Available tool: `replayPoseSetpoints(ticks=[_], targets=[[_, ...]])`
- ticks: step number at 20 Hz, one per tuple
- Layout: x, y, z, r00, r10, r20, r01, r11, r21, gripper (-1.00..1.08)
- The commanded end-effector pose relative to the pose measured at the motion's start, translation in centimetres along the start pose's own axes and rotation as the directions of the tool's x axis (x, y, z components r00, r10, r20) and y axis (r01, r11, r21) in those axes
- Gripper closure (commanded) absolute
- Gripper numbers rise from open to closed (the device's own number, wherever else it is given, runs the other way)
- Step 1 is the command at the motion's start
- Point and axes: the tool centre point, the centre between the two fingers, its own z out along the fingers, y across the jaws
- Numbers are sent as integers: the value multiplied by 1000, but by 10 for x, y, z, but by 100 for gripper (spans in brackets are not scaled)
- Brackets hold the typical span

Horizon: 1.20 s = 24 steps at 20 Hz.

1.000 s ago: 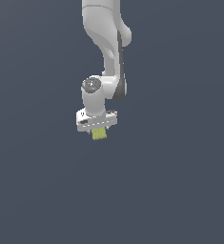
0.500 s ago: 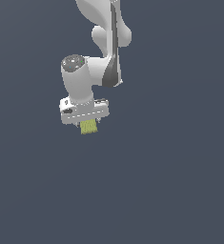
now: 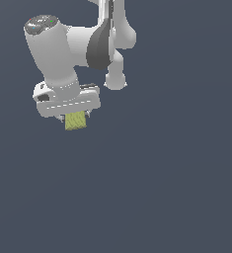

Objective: Pick up the object and move it to a goal position.

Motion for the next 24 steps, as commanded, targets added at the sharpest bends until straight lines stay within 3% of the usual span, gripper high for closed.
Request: replayPoseSetpoints(ticks=[1,12,24], targets=[[3,12,-25,1000,0,0,0,1000,0,108],[17,54,-108,1000,-1,0,1,1000,0,108],[30,86,-169,1000,-1,0,1,1000,-1,108]])
